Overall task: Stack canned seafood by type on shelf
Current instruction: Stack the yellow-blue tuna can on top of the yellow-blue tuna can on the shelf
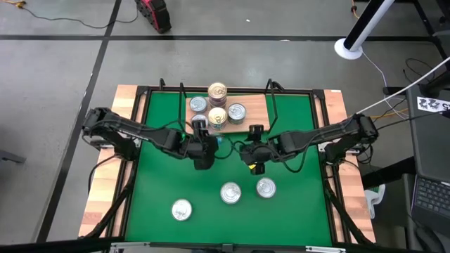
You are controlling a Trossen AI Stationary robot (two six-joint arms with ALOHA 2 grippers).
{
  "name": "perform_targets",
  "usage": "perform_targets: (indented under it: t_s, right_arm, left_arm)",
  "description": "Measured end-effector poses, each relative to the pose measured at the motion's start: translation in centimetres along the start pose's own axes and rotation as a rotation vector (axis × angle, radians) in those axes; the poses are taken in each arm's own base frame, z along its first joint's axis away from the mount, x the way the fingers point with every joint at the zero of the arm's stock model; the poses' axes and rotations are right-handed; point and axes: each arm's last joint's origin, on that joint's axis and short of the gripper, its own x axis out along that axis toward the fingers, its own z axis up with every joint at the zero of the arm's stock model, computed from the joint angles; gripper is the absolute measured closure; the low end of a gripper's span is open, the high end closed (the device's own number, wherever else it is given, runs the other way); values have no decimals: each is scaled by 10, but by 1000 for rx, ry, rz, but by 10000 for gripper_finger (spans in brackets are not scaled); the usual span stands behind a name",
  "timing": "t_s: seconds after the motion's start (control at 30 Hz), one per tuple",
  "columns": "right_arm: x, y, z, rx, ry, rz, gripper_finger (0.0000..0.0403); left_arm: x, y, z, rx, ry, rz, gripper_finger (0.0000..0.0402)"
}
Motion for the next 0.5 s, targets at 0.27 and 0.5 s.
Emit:
perform_targets:
  t_s: [0.27, 0.5]
  right_arm:
    - [16, 8, -16, 52, 38, 2, 143]
    - [35, 18, -34, 84, 79, 0, 143]
  left_arm:
    - [-10, 43, -11, -9, 48, 218, 254]
    - [13, 82, -20, -56, 154, 319, 255]
